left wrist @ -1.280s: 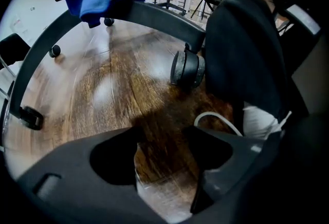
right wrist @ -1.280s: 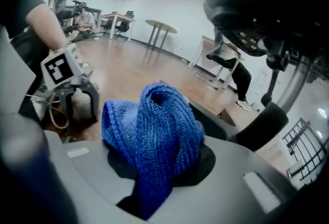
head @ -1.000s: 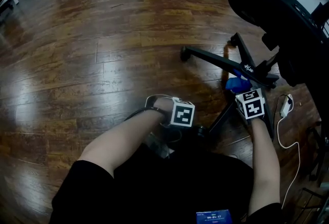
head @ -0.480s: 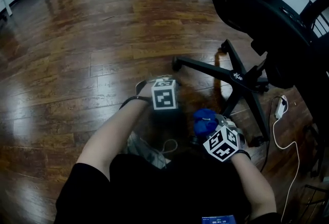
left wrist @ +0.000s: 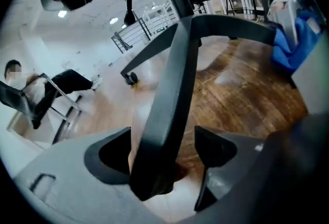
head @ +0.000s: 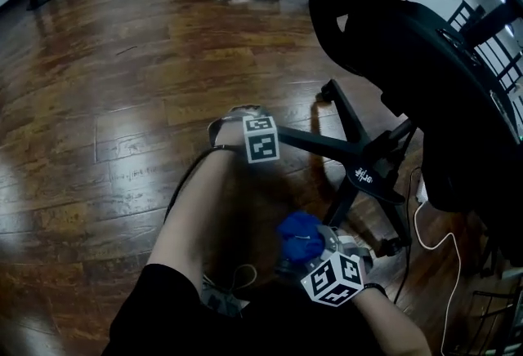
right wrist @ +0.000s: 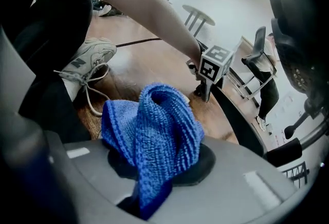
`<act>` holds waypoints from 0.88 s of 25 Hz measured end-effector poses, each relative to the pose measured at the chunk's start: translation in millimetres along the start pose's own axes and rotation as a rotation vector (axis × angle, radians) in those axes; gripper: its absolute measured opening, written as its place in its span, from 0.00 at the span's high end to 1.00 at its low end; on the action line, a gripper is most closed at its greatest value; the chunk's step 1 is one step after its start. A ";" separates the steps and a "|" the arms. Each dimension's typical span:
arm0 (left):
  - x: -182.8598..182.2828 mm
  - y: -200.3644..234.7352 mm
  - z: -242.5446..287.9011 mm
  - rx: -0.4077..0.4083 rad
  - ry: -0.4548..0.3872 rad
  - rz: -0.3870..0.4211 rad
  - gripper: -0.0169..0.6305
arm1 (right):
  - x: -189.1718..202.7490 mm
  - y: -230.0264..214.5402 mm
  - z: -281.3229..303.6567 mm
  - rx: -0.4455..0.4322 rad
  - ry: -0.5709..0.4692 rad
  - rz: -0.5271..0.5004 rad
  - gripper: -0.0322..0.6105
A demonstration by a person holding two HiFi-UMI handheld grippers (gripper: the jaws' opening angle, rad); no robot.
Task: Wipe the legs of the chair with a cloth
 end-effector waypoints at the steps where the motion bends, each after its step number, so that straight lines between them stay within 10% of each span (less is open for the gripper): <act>1: 3.5 1.3 6.9 -0.004 0.044 0.027 0.36 | -0.5 -1.9 1.7 0.006 0.011 0.003 0.81; 4: 14.1 3.2 11.7 -0.076 0.180 0.151 0.78 | 7.1 -5.6 6.4 0.022 0.071 0.005 0.81; 13: -6.4 -93.3 -13.9 0.095 0.119 -0.040 0.88 | 107.6 -50.9 -11.7 0.095 0.157 -0.022 0.80; 22: -7.0 -144.5 -31.9 0.064 0.207 -0.135 0.88 | 135.3 -24.0 -31.4 0.059 0.226 -0.088 0.80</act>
Point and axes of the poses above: the fingertips, and each gripper's own axes: z forward along the fingers, y to its left, x out of its underside, the point moved 3 cm from there along -z, backward along the fingers, and after that the axes turned 2 degrees about x, right-handed, at the moved point
